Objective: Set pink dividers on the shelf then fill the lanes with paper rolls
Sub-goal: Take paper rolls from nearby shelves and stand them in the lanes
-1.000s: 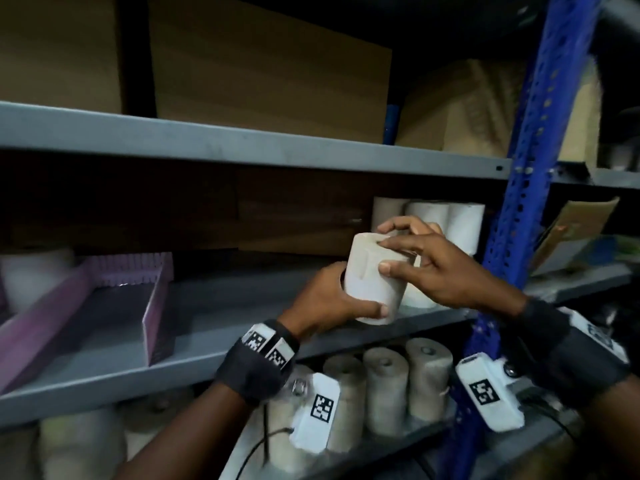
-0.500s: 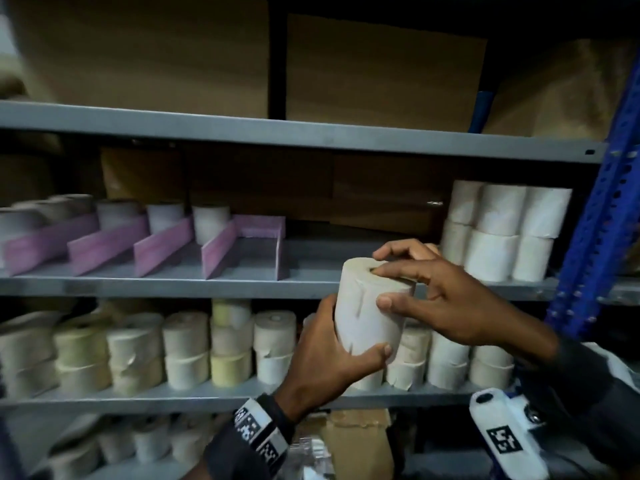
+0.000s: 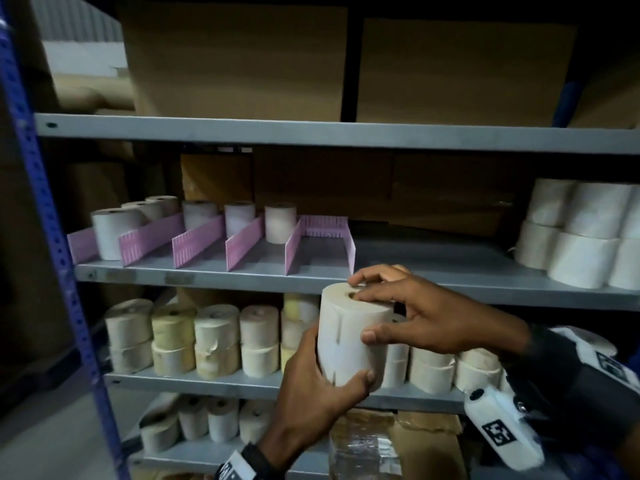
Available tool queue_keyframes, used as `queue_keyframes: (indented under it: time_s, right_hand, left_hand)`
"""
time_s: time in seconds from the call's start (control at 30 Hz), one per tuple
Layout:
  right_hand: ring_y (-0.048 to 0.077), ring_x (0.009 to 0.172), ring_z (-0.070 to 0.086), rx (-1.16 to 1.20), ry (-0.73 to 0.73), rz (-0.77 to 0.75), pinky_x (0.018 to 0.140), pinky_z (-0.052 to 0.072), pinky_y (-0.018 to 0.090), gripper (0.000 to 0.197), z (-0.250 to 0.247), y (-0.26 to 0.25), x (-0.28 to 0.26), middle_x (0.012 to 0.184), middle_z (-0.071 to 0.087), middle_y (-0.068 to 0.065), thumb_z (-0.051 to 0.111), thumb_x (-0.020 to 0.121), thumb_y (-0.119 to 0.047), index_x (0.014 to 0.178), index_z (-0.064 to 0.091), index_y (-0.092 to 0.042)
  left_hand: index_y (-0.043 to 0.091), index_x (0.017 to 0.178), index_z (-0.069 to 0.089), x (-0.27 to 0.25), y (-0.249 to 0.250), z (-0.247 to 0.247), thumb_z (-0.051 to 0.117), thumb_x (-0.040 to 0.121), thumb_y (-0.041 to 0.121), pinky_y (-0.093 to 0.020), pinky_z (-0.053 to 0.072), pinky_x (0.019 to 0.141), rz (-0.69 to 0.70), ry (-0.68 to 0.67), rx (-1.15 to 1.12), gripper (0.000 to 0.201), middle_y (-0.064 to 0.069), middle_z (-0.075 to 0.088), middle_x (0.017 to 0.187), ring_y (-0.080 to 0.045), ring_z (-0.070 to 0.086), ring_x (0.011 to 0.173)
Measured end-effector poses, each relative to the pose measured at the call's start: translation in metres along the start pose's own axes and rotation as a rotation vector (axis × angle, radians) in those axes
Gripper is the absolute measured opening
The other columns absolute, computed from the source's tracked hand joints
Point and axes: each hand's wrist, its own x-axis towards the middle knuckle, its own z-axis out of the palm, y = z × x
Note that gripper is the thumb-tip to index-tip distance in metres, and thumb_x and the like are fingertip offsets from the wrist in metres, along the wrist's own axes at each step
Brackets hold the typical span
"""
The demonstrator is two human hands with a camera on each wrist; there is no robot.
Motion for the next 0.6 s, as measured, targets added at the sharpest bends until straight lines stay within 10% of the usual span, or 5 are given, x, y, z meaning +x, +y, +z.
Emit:
queue_keyframes:
  time_s: [0.33, 0.43, 0.6]
  right_hand:
    - [0.004, 0.133, 0.042, -0.041, 0.064, -0.028, 0.107, 0.044, 0.039, 0.055, 0.025, -0.014, 0.06, 0.147, 0.043, -0.01, 0.068, 0.088, -0.041, 0.135, 0.058, -0.015]
    - [0.007, 0.134, 0.042, -0.086, 0.092, 0.001, 0.108, 0.043, 0.041, 0.056, 0.017, -0.006, 0.08, 0.148, 0.043, -0.009, 0.069, 0.087, -0.041, 0.135, 0.058, -0.013]
    - [0.009, 0.13, 0.048, -0.166, 0.144, -0.009, 0.109, 0.041, 0.038, 0.053, 0.002, 0.014, 0.115, 0.145, 0.049, -0.001, 0.072, 0.086, -0.034, 0.13, 0.061, -0.007]
  left_hand:
    - [0.05, 0.141, 0.043, 0.014, -0.024, -0.03, 0.077, 0.085, 0.031, -0.016, 0.051, 0.094, 0.169, 0.173, 0.052, 0.068, 0.026, 0.06, 0.134, 0.0, 0.059, 0.124]
    - [0.028, 0.154, 0.035, 0.018, -0.031, -0.02, 0.069, 0.089, 0.027, -0.03, 0.04, 0.116, 0.22, 0.296, 0.2, 0.073, 0.011, 0.043, 0.157, -0.004, 0.039, 0.146]
    - [0.016, 0.162, 0.024, 0.03, -0.041, -0.001, 0.057, 0.091, 0.035, -0.05, 0.027, 0.123, 0.383, 0.134, 0.626, 0.081, -0.005, 0.013, 0.172, -0.028, 0.014, 0.158]
